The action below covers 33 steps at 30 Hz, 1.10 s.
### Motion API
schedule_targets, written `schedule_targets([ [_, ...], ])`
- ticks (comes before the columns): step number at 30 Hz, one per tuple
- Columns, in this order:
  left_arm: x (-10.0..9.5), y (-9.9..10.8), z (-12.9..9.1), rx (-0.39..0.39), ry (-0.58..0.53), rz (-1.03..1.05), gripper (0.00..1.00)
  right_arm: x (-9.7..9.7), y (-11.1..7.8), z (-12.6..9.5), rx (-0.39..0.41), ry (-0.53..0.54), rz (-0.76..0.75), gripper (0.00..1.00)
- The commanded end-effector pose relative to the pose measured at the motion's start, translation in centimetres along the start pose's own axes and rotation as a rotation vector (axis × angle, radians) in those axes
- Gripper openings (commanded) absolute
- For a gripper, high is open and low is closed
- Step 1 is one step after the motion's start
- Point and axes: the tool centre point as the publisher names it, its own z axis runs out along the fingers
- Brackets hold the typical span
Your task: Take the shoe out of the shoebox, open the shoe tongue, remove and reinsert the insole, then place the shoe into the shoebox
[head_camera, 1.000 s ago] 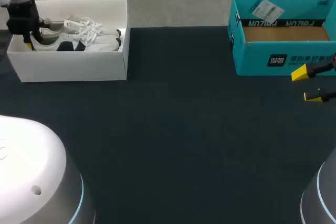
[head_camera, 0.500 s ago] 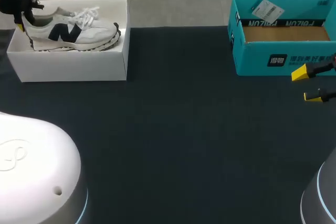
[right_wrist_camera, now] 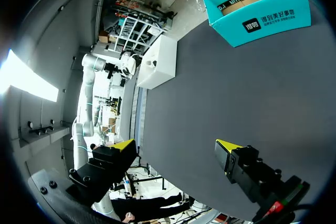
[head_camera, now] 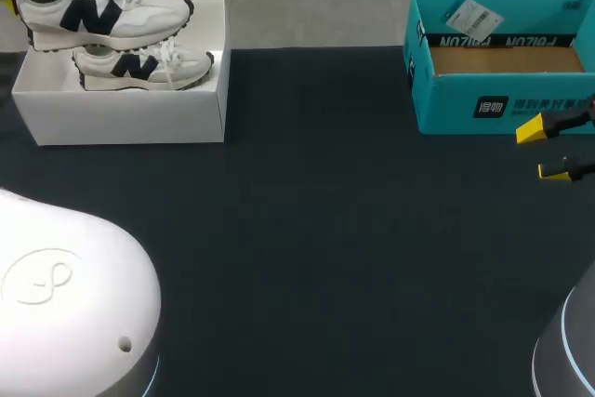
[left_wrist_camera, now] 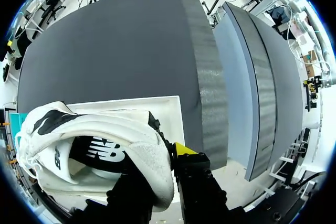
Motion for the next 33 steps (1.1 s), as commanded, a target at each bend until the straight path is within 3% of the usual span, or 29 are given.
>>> schedule_targets([
  [1, 0.05, -0.11, -2.67, 0.009, 0.018, -0.003, 0.00, 0.02, -0.11, 0.02, -0.002, -0.002, 0.001, 1.00],
  [33, 0.05, -0.25, -3.27, -0.011, 0.016, -0.021, 0.00, 0.02, -0.11, 0.02, -0.002, -0.002, 0.001, 1.00],
])
